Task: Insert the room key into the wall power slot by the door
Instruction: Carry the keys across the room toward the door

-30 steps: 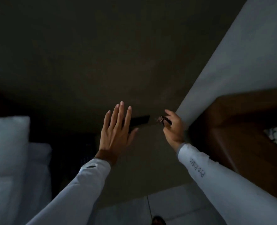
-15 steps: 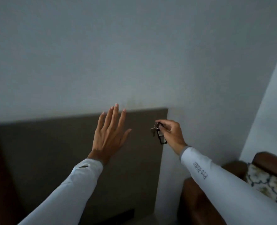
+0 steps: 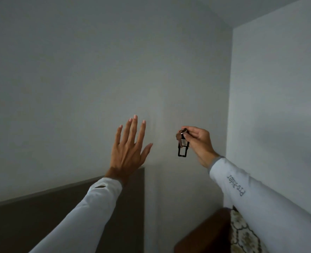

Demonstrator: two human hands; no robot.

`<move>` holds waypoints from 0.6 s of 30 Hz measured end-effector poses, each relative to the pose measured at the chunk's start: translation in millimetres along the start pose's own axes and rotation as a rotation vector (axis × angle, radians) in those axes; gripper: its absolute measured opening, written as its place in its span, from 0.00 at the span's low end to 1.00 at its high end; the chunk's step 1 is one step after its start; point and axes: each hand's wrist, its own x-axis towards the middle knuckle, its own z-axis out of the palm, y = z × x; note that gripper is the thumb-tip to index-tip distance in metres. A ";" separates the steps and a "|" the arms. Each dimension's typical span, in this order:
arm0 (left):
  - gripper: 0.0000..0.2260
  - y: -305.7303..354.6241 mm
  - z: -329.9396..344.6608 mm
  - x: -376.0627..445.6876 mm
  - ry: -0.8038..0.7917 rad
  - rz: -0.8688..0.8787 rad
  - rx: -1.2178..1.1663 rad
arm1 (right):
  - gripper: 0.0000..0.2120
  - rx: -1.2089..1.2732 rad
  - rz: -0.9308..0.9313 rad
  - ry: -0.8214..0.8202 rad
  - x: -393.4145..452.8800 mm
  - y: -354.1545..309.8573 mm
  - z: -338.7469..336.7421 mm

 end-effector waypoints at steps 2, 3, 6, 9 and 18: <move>0.32 22.4 2.4 13.4 0.028 0.022 -0.048 | 0.12 -0.021 0.006 0.040 -0.3 -12.8 -26.6; 0.32 35.1 4.2 19.1 0.040 0.029 -0.071 | 0.12 -0.034 0.004 0.056 -1.5 -18.2 -40.8; 0.32 74.4 5.8 30.6 0.046 0.055 -0.128 | 0.12 -0.105 0.001 0.101 -9.1 -33.4 -82.6; 0.33 121.1 0.7 41.6 0.039 0.082 -0.180 | 0.12 -0.123 0.002 0.126 -17.8 -50.3 -132.3; 0.33 312.3 -41.6 83.0 0.065 0.165 -0.334 | 0.12 -0.250 0.004 0.241 -61.9 -115.1 -320.7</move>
